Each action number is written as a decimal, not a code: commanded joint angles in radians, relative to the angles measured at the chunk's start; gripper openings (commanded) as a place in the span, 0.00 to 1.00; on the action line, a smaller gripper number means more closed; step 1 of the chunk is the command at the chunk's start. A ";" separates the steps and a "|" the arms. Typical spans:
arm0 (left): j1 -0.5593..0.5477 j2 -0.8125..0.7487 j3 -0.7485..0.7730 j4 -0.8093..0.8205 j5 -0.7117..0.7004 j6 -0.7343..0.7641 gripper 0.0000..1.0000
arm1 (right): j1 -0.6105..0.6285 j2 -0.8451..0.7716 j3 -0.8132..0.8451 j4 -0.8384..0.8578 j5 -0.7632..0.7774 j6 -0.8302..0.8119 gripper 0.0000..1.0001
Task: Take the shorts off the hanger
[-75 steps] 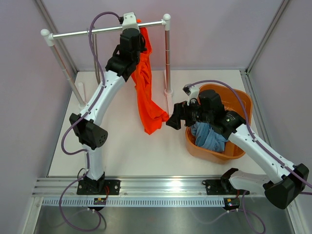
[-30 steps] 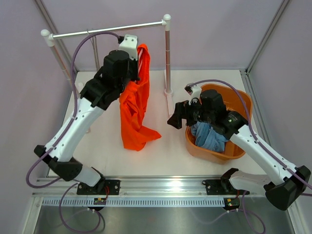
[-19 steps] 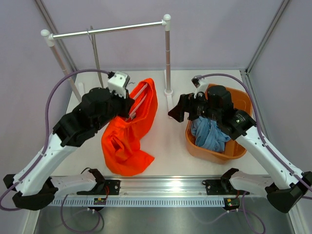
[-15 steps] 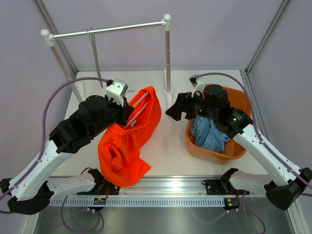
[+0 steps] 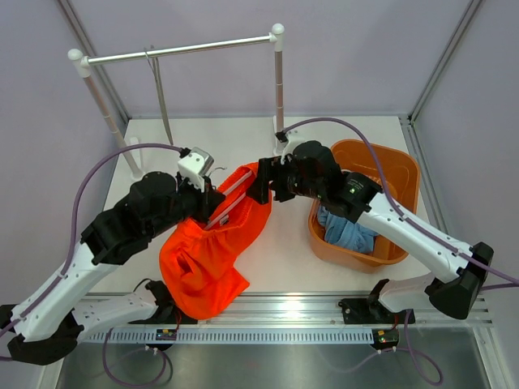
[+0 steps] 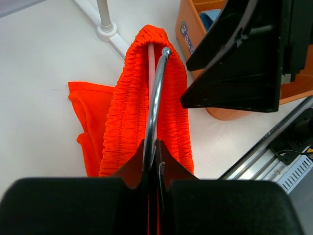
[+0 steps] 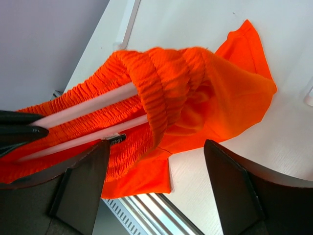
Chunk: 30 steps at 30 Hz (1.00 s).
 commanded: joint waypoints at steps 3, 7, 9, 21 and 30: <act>-0.009 -0.045 0.008 0.086 0.062 -0.023 0.00 | 0.015 0.023 0.063 0.010 0.056 0.035 0.82; -0.007 -0.061 0.009 0.077 0.084 -0.030 0.00 | 0.015 0.041 0.080 0.007 0.088 0.035 0.76; -0.009 -0.069 0.009 0.072 0.085 -0.034 0.00 | 0.015 0.044 0.085 0.009 0.088 0.036 0.70; -0.007 -0.115 -0.017 0.044 0.151 -0.046 0.00 | 0.013 0.029 0.121 -0.030 0.163 0.030 0.12; -0.007 -0.196 -0.074 0.023 0.194 -0.046 0.00 | -0.022 0.050 0.232 -0.177 0.361 0.019 0.00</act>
